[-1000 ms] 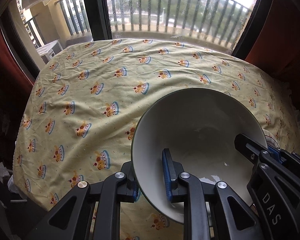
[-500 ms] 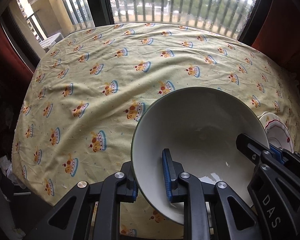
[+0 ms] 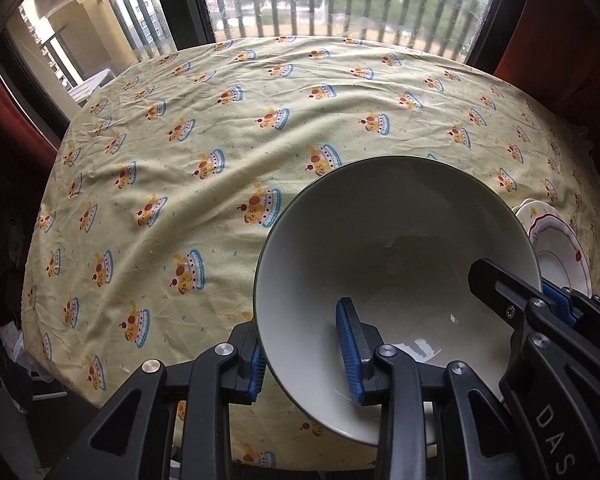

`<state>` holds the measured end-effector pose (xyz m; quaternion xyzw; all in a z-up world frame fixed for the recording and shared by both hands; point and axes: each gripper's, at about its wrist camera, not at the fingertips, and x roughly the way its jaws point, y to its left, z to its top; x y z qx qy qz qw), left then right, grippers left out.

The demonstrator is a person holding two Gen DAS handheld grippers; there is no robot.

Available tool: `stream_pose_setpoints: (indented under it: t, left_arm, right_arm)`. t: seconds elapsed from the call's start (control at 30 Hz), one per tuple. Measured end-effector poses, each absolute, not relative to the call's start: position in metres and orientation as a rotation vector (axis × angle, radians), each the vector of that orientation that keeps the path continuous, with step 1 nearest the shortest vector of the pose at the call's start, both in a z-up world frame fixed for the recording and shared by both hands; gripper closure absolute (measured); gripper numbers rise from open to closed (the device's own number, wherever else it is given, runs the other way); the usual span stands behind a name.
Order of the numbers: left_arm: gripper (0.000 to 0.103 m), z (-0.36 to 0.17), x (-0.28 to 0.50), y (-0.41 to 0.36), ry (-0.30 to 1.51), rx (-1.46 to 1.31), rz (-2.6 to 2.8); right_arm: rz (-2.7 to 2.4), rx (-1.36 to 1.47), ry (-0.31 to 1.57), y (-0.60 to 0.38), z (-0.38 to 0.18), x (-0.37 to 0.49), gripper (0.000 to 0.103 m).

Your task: Organize plates and bowls

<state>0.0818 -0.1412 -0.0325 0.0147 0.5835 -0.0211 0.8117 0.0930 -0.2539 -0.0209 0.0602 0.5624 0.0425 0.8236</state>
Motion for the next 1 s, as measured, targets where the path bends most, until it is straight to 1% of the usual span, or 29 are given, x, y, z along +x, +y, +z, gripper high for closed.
stream_pose_setpoints:
  t: [0.03,0.13,0.2,0.27,0.3,0.33,0.43,1.0]
  left_arm:
    - [0.063,-0.031,0.080,-0.141,1.238,0.035,-0.049]
    - [0.056,-0.027,0.077,-0.140,1.227,0.061,-0.054]
    - [0.056,-0.028,0.078,-0.136,1.232,0.053,-0.057]
    - [0.053,-0.030,0.081,-0.132,1.244,0.046,-0.064]
    - [0.044,-0.031,0.083,-0.131,1.249,0.046,-0.070]
    - [0.042,-0.032,0.084,-0.130,1.246,0.049,-0.078]
    - [0.042,-0.034,0.088,-0.128,1.235,0.058,-0.111]
    - [0.041,-0.067,0.121,-0.126,1.333,-0.006,-0.375]
  right_arm:
    - [0.093,0.137,1.194,-0.255,-0.020,0.092,0.086]
    - [0.103,0.151,1.192,-0.258,-0.020,0.091,0.085]
    - [0.100,0.159,1.196,-0.259,-0.019,0.090,0.085]
    - [0.086,0.161,1.199,-0.258,-0.017,0.090,0.074]
    - [0.073,0.163,1.195,-0.258,-0.016,0.089,0.055]
    - [0.061,0.167,1.183,-0.259,-0.013,0.088,0.043]
    - [0.030,0.157,1.168,-0.258,-0.010,0.089,0.042]
    - [-0.173,0.193,1.286,-0.248,-0.036,0.106,0.042]
